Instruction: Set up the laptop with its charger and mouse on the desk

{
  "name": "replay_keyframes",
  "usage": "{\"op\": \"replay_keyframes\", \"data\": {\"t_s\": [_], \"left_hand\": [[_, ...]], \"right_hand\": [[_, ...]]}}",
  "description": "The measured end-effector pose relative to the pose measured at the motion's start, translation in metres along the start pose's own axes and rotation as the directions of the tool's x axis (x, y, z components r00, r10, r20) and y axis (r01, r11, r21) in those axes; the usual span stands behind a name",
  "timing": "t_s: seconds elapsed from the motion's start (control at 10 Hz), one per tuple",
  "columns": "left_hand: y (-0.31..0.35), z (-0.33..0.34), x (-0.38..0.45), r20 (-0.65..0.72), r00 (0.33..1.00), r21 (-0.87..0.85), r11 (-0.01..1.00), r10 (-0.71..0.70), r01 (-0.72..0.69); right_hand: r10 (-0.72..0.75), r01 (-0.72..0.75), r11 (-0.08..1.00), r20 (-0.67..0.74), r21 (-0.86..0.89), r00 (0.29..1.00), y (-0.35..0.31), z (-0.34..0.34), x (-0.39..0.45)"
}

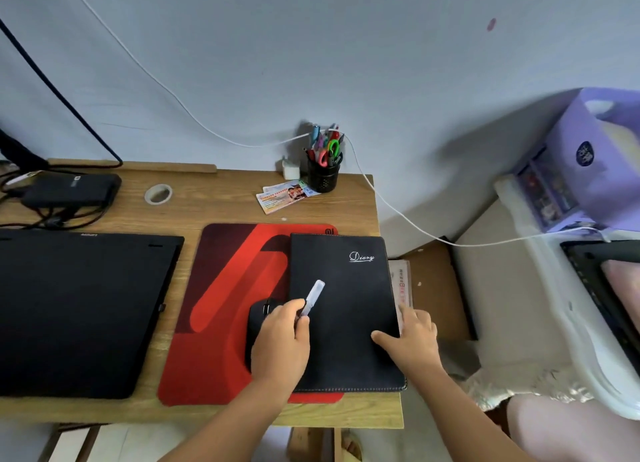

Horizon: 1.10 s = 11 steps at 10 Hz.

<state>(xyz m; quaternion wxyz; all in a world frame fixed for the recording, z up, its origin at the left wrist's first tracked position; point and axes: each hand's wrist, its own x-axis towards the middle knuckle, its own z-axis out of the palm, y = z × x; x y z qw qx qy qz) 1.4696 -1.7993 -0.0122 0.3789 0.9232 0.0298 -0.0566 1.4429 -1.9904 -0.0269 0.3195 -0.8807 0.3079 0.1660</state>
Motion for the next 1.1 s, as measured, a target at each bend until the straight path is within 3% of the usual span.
{"op": "replay_keyframes", "data": {"t_s": [0.1,0.2,0.3,0.4,0.7,1.1], "left_hand": [[0.010,0.006,0.009,-0.055,0.998,0.041,0.999,-0.003,0.005],[0.018,0.013,0.017,-0.046,0.998,0.081,0.996,0.032,-0.028],[0.016,0.019,0.023,0.016,0.993,0.199,0.972,0.120,-0.121],[0.006,0.027,0.028,0.101,0.972,0.323,0.917,0.211,-0.233],[0.004,0.023,0.033,0.177,0.971,0.347,0.913,0.162,-0.216],[-0.005,-0.013,0.034,0.117,0.983,0.316,0.933,0.145,-0.175]], "right_hand": [[-0.184,0.180,0.982,-0.086,-0.050,0.979,-0.006,-0.007,0.002],[-0.338,0.328,0.933,-0.049,-0.145,0.940,-0.010,-0.007,0.005],[-0.378,0.376,0.903,0.032,-0.206,0.925,-0.008,-0.005,0.006],[-0.390,0.392,0.885,0.060,-0.252,0.919,-0.004,-0.002,0.008],[-0.389,0.395,0.875,0.080,-0.281,0.918,-0.008,-0.001,0.007],[-0.392,0.398,0.861,0.086,-0.318,0.916,-0.018,-0.010,-0.004]]}}
